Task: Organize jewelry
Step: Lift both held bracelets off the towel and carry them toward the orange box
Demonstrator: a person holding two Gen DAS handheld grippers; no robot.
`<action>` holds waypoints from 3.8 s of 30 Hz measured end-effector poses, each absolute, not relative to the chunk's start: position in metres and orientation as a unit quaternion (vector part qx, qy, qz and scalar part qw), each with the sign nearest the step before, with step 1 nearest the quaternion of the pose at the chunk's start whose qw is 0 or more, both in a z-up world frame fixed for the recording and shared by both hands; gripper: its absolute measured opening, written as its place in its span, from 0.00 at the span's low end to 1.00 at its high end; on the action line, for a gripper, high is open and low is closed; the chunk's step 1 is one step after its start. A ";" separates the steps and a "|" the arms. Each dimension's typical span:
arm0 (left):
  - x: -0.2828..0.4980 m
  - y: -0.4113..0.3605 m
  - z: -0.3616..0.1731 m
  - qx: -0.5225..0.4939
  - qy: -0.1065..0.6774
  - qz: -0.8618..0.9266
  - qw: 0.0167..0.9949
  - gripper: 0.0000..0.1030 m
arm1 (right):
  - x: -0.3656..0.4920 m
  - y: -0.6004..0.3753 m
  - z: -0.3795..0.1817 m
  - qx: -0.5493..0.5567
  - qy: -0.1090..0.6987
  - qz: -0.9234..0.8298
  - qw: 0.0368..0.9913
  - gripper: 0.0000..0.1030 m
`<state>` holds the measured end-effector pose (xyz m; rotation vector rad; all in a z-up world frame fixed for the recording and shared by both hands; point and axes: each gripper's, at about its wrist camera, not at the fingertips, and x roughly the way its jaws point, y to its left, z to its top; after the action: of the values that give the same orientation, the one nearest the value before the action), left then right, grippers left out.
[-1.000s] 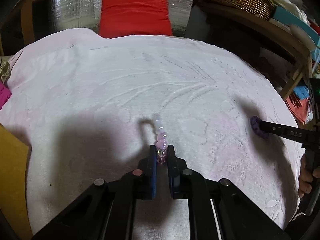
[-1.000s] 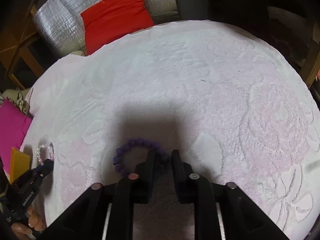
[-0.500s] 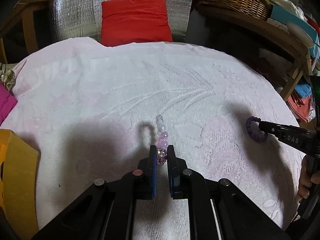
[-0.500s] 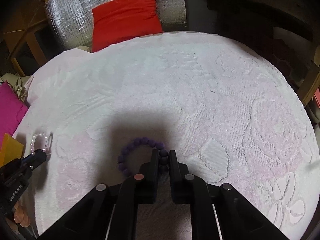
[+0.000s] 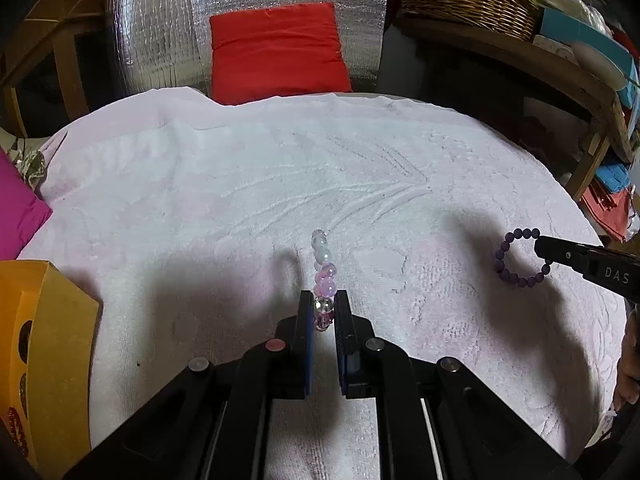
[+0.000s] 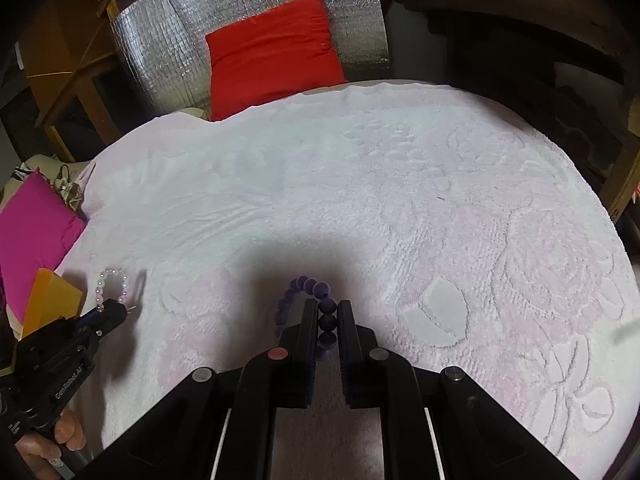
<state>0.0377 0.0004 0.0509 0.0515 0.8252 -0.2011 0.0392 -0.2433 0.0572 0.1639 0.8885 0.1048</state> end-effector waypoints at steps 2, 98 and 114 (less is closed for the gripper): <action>0.036 -0.002 0.052 0.028 0.399 -0.099 0.911 0.10 | 0.038 -0.243 0.059 0.079 0.429 0.050 0.898 0.10; -0.016 0.024 0.076 0.033 0.350 -0.035 0.936 0.10 | 0.013 -0.190 0.088 0.145 0.412 0.159 0.885 0.11; -0.047 0.059 0.086 0.010 0.342 0.000 0.940 0.10 | 0.004 -0.134 0.094 0.116 0.408 0.210 0.881 0.11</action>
<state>-0.0472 0.0590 0.0858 0.0200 0.6974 -0.0008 0.0044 -0.1340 0.0936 0.2409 0.8503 0.4367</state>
